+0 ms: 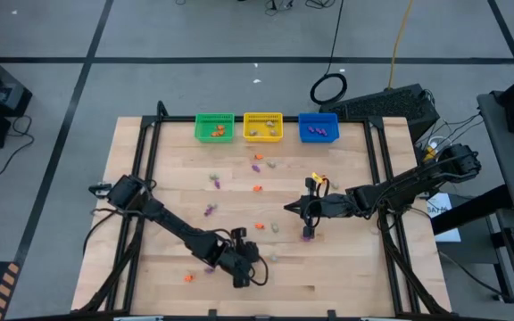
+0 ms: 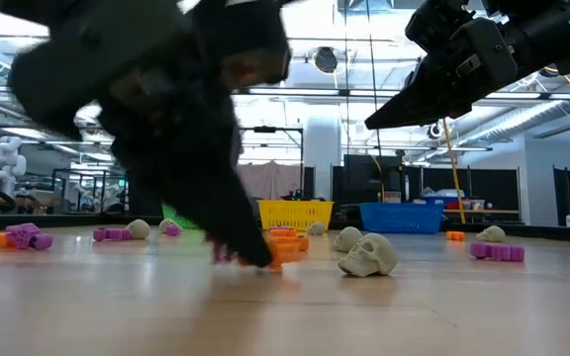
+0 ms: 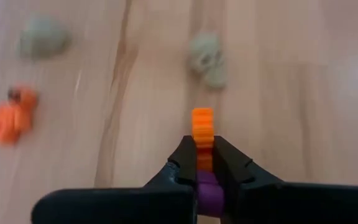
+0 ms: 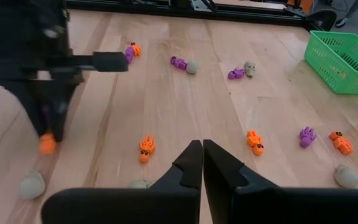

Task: Sort Halloween decoration
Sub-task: Put the orange skeleton toy into the green bin

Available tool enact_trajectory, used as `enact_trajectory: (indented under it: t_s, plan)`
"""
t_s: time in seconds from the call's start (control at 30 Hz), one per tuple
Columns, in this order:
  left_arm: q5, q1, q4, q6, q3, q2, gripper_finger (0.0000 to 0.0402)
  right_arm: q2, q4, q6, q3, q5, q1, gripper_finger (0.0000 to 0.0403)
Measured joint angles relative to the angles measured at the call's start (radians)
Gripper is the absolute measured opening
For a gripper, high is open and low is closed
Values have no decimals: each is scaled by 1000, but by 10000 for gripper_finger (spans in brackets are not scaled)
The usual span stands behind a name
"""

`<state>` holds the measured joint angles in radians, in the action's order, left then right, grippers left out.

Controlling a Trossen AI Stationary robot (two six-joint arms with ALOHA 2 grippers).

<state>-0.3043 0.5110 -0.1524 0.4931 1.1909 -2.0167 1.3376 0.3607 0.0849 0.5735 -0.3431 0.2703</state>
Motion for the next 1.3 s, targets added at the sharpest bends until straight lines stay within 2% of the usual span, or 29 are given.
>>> enact_trajectory:
  t_s: [0.17,0.43,0.57,0.77,1.03,1.17,1.3]
  plan:
    - [1,0,27,51,-33,3,28,0,0,0,0,0,0,0]
    - [-8,-1,53,47,-36,2,135,0,1,7,0,0,0,0]
    - [-16,-5,73,88,-37,0,153,0,3,8,0,0,0,0]
    - [-40,-22,90,104,-37,0,121,0,5,8,0,0,0,0]
    - [-44,-26,95,69,-37,0,15,0,5,5,0,0,0,0]
    - [-85,-28,117,20,-37,13,14,0,4,5,0,0,0,0]
    - [-168,-54,70,-23,-37,83,9,0,0,7,0,0,0,0]
